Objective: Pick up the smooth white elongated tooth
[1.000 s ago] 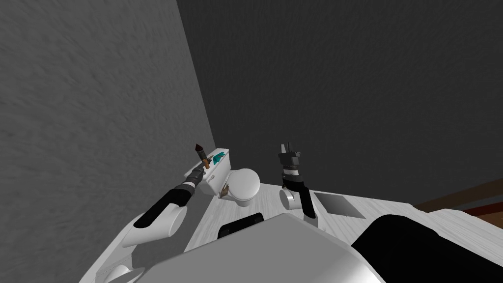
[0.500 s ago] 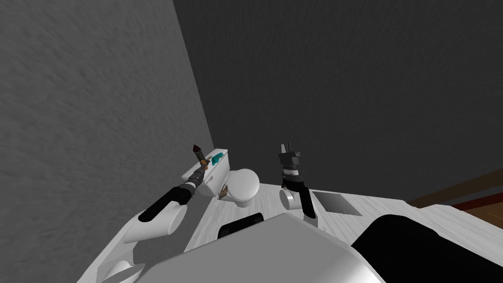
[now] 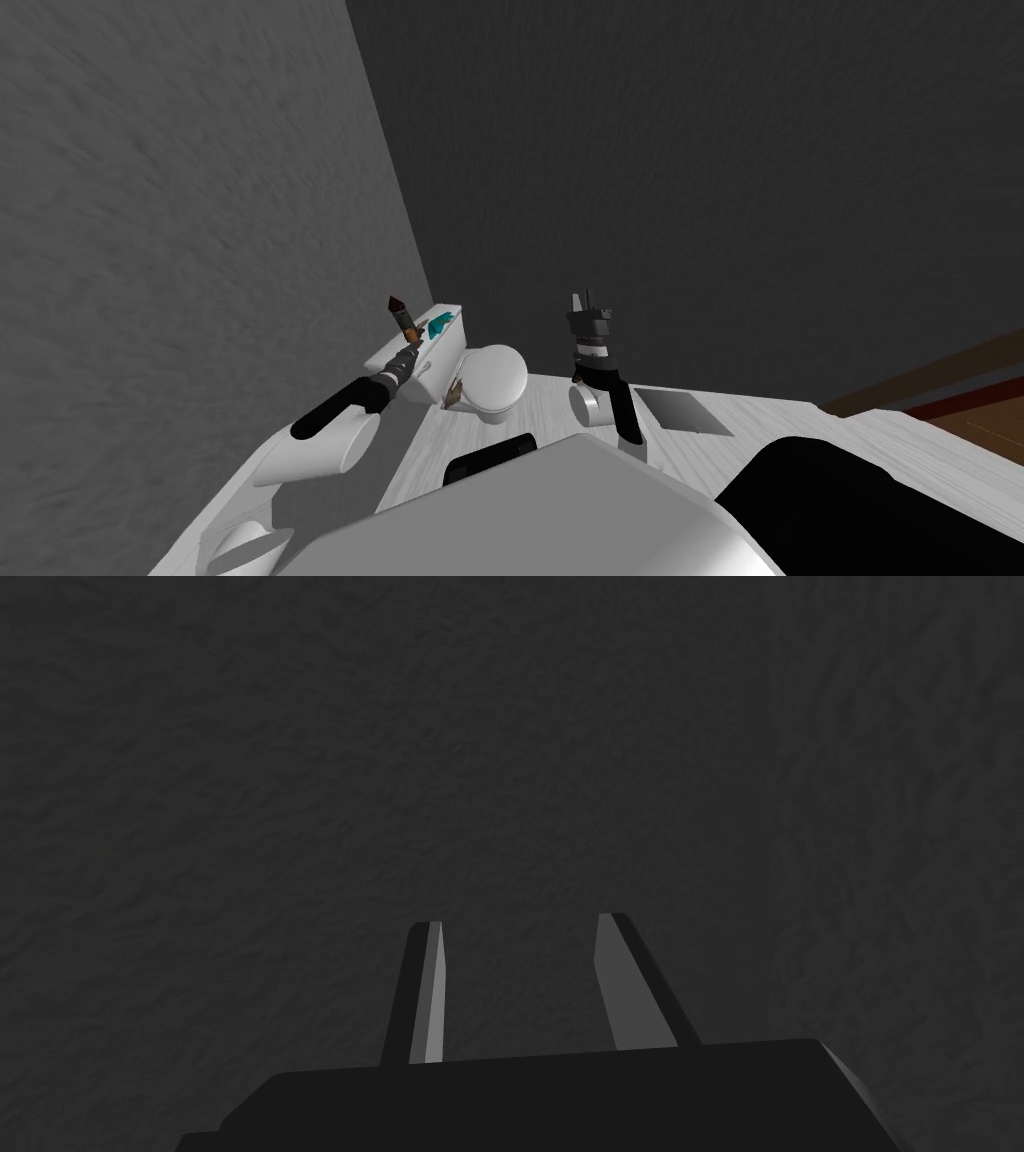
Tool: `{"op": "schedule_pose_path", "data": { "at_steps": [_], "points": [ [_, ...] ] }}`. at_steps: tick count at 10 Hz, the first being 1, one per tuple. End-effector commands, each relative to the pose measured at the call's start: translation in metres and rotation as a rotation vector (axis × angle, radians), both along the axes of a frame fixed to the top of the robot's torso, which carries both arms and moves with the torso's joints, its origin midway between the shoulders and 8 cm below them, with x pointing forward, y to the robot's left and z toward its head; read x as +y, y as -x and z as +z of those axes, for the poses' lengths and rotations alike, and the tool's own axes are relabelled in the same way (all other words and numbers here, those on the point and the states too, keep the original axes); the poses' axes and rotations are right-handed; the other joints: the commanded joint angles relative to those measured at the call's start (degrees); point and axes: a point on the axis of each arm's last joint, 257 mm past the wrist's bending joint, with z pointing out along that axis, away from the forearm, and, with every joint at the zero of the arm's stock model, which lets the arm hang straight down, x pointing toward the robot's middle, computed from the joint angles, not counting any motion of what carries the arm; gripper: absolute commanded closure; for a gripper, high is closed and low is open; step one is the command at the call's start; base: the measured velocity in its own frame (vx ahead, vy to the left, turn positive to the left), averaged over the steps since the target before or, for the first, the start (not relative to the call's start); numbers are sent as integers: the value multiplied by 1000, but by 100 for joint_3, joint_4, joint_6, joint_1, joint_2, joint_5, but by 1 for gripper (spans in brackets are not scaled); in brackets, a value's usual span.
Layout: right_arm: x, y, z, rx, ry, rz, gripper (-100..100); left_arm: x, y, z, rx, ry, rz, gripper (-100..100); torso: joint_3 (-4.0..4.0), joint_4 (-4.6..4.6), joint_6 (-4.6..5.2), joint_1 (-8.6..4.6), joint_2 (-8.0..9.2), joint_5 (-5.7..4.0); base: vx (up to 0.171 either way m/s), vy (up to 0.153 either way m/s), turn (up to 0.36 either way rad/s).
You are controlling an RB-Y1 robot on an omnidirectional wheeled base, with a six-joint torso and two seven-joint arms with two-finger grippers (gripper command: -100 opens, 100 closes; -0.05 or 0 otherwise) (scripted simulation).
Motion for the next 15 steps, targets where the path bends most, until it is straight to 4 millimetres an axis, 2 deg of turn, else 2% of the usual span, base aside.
{"op": "schedule_pose_path", "data": {
  "at_steps": [1,9,15],
  "points": [
    [0,0,0,0,0,0,0,1,2,-10,49,-14,-9,-100,0,0,0,0,0,0,42,5,-36],
    [0,0,0,0,0,0,0,15,25,-52,276,-86,-31,-100,-3,-1,0,5,-5,1,44,12,-27],
    [0,0,0,0,0,0,0,33,45,-74,425,-151,-43,-100,-4,-2,0,4,-6,1,53,15,-18]
  ]
}}
